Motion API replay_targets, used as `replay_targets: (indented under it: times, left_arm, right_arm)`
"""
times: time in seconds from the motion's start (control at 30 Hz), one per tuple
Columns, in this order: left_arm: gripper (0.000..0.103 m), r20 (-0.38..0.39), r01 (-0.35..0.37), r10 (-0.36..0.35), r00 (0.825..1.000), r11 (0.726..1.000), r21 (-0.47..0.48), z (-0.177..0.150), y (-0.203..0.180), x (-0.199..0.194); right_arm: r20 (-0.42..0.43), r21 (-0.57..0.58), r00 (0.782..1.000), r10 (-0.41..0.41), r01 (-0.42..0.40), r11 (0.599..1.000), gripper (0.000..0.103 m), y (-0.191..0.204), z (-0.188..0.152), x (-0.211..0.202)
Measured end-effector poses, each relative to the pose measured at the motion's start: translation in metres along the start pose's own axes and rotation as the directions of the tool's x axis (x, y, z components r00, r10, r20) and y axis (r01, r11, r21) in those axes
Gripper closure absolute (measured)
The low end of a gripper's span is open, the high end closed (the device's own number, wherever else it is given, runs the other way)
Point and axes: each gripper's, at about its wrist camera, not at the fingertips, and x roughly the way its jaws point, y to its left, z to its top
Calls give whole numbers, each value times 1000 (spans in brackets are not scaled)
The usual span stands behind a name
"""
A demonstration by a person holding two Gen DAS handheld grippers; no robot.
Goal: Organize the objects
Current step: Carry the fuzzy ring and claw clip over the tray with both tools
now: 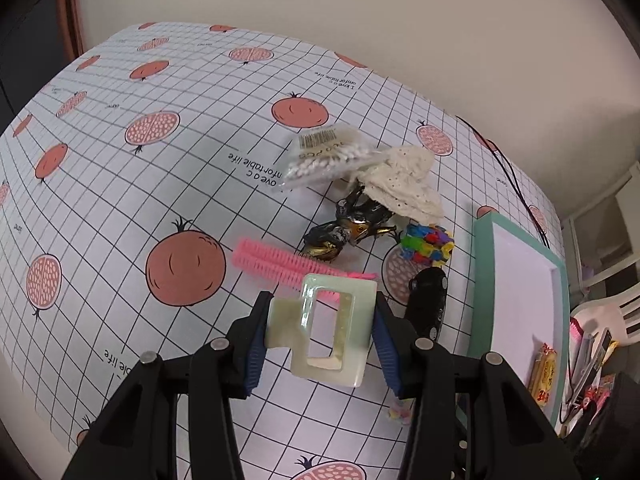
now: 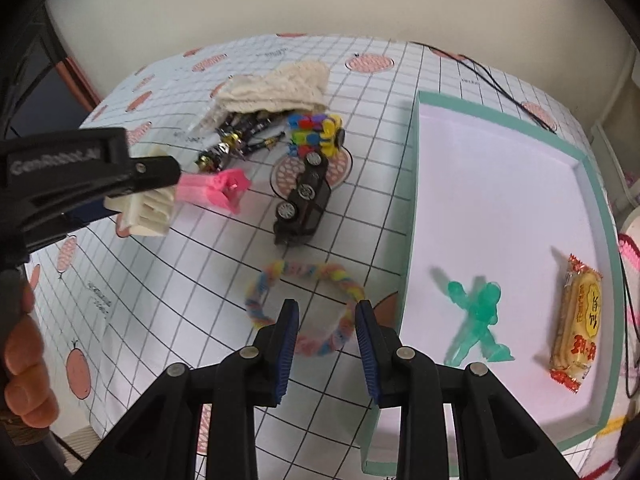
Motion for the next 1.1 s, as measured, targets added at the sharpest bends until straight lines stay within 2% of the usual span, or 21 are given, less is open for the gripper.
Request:
replay_targets:
  times: [0.53,0.6,0.63,0.73,0.83,1.0,1.1]
  left_arm:
    - [54,-19,5,-5,1000,1000,-7,-2,-4,2]
    - [54,-23,4,-5,1000,1000,-6,-2,-4,2]
    - [54,-25,3,-3,1000,1000,-6,-2,-4,3]
    - [54,-30,0,-1,1000,1000,-10,-2,-4,3]
    - [54,-28,3,-3,1000,1000,-14,-1,-5,2]
    - [54,-10,10,-10,1000,1000,-7,2,-8,-2]
    - [54,9,26,-26,1000,1000,7,3,-14,-5]
  right_arm:
    - [-80,8,994,-68,69,998,79,5,-4,18]
    - [-78,-1,993,-94,94,996,86,6,-5,18]
    - [-76,-4,991,-107,107,994,93,6,-5,18]
    - [-77,17,992,-100,101,995,96,3,-4,18]
    - [-52,60,996,-75,78,995,96,-3,-2,11]
    - [48,138,999,-6,-1,990,96,-15,5,-13]
    - [95,178,995,-9,-8,984,96,-27,17,-21]
